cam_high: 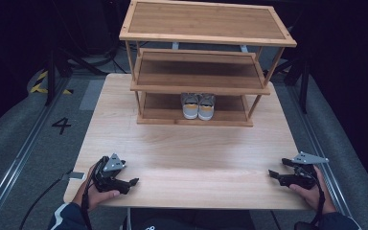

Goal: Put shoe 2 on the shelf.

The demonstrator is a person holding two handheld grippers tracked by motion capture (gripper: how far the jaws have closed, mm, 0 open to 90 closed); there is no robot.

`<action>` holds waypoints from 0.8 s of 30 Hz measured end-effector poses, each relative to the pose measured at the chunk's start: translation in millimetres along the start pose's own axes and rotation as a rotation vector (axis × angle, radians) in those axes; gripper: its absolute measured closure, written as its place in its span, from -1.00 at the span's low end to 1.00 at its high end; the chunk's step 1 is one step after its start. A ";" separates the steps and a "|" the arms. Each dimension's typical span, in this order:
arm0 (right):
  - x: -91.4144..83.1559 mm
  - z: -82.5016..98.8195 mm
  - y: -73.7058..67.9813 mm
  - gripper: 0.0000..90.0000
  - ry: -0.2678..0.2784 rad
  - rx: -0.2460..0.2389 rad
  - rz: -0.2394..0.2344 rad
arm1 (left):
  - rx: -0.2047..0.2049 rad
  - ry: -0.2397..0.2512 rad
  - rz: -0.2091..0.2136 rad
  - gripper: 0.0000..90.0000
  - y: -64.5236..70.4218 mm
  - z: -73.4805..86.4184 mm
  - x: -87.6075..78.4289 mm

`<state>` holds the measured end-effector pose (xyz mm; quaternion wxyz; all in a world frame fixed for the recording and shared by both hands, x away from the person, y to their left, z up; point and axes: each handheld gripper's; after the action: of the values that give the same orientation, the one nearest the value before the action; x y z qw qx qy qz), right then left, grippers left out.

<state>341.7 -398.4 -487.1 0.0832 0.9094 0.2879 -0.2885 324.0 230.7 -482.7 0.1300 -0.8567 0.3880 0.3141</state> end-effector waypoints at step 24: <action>0.6 0.1 -1.1 -0.57 0.000 0.004 0.017 | 0.001 -0.001 -0.005 -0.66 0.2 0.1 -0.3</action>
<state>341.4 -397.3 -487.5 0.0836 0.9119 0.2794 -0.2886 323.7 230.8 -482.5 0.1314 -0.8574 0.3861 0.3138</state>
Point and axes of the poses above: each handheld gripper's, and its own axes: x roughly forward along the jaws, z roughly out of its underside, y roughly to its right, and after that the axes turned 7 degrees about y, right-handed
